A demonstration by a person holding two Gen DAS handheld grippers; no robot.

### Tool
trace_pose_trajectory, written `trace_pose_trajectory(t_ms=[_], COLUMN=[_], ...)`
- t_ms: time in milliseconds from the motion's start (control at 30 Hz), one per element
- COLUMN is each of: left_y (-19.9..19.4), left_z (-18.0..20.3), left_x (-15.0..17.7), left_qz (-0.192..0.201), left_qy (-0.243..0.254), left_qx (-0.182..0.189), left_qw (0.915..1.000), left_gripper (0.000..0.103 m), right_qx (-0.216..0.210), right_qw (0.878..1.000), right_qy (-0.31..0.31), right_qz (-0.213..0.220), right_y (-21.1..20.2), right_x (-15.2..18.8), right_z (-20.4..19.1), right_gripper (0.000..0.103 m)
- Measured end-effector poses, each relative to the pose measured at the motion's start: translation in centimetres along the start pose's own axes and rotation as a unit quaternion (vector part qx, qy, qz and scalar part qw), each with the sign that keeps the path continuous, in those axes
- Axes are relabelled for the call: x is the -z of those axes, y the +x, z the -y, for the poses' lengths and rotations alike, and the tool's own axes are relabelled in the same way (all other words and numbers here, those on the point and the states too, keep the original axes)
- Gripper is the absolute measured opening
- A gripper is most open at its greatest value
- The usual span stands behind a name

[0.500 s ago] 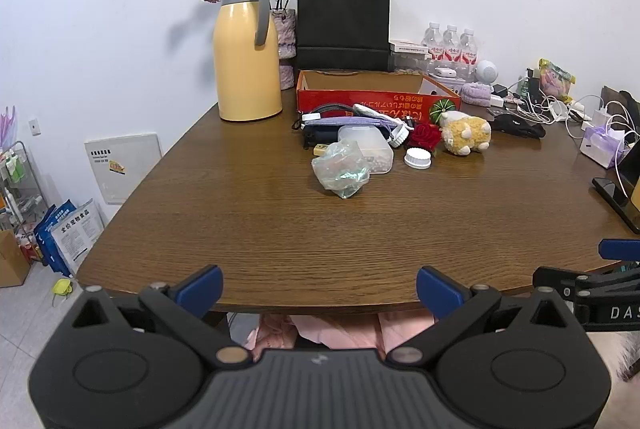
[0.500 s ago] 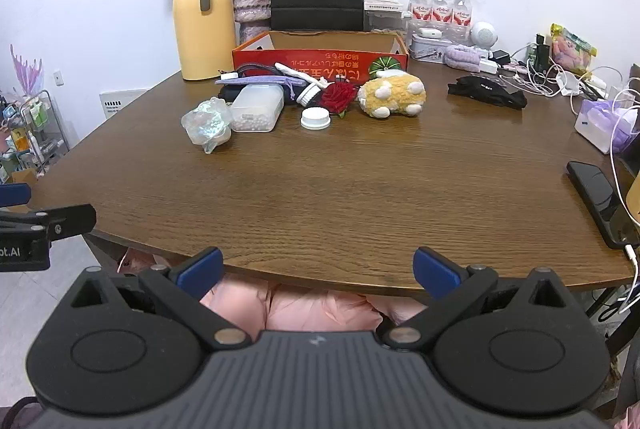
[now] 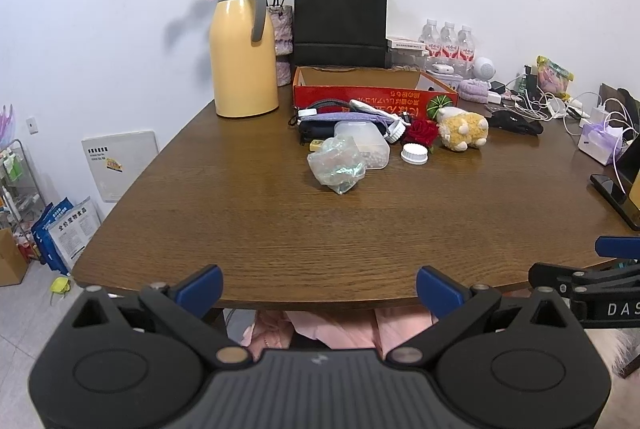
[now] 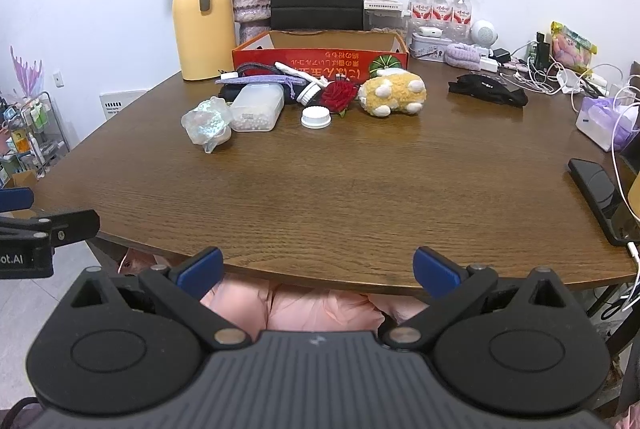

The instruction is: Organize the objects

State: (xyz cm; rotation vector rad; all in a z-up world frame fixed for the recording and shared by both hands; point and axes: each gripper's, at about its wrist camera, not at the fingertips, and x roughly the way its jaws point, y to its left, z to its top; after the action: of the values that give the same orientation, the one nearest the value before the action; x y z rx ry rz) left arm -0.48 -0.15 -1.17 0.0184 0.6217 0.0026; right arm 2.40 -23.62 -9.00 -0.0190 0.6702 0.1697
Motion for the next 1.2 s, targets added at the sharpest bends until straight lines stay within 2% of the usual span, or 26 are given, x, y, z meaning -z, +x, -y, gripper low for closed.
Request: trace_pose_trajectory(t_ms=[867, 933, 1067, 1200], left_y=[0.0, -0.1, -0.1, 1.1], left_z=[0.4, 0.5, 0.5, 0.0], left_x=[0.3, 0.4, 0.3, 0.1], left_qz=[0.011, 0.019, 0.042, 0.031], left_qy=[0.012, 0.018, 0.024, 0.005], left_qx=[0.005, 0.006, -0.014, 0.003], left_qw=[0.9999, 0.9996, 0.9987, 0.9995], left_gripper=[0.103, 0.103, 0.103, 0.101], right_qx=[-0.010, -0.010, -0.016, -0.031], right_qw=[1.000, 1.000, 1.000, 0.999], right_qy=[0.004, 0.004, 0.009, 0.021], right_qz=[0.017, 0.015, 0.017, 0.022], right_y=[-0.4, -0.2, 0.3, 1.3], right_x=[0.5, 0.6, 0.8, 0.9], right_z=[0.0, 0.0, 0.3, 1.0], right_gripper=[0.103, 0.103, 0.103, 0.103])
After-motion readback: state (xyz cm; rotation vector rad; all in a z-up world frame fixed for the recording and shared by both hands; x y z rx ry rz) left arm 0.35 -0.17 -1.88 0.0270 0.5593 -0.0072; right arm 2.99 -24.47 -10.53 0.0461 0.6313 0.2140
